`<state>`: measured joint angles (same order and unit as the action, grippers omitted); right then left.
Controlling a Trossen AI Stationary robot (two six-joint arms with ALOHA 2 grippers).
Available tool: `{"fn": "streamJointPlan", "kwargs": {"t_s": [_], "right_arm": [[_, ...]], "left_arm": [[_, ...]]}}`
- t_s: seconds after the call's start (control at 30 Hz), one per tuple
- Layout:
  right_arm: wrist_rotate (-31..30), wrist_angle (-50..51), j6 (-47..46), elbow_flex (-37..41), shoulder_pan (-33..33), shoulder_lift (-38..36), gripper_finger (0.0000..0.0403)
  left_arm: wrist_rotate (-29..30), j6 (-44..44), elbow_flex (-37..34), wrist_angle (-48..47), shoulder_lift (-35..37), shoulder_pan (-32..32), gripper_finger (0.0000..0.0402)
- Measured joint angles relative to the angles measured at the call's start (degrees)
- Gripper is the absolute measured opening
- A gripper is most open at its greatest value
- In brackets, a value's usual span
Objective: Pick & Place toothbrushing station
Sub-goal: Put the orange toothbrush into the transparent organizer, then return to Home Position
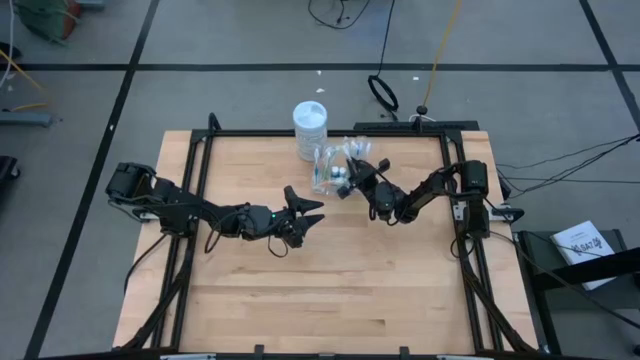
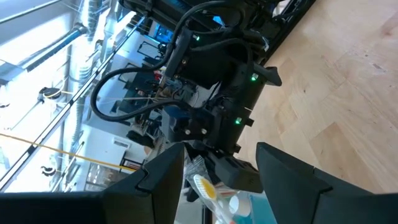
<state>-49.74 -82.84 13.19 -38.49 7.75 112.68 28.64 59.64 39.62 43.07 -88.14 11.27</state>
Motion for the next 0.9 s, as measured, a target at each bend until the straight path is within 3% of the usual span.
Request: {"fn": "streamJointPlan", "kwargs": {"t_s": [0.23, 0.4, 0.6, 0.77, 0.9], "right_arm": [[-0.17, 0.10, 1.85, 0.02, -0.32, 0.05, 0.0099], [-0.55, 0.58, 12.12, 0.72, -2.33, -2.21, 0.0125], [-9.61, 2.85, 21.00, 2.59, -6.25, -8.62, 0.0139], [-10.22, 8.81, 25.35, 4.87, -10.73, -17.89, 0.0137], [-9.96, 23.28, 24.40, 6.69, -14.66, -28.49, 0.0131]], "left_arm": [[0.00, -0.07, 0.00, 0.00, 0.00, 0.00, 0.0207], [0.41, -0.56, 0.00, -0.02, 0.00, 0.02, 0.0207], [7.41, -1.96, 0.00, -1.64, 2.03, 2.24, 0.0207], [4.52, -13.86, 0.04, -13.00, 9.93, 3.02, 0.0207], [-2.34, -25.79, 0.04, -26.64, 18.91, 1.42, 0.0207]]}}
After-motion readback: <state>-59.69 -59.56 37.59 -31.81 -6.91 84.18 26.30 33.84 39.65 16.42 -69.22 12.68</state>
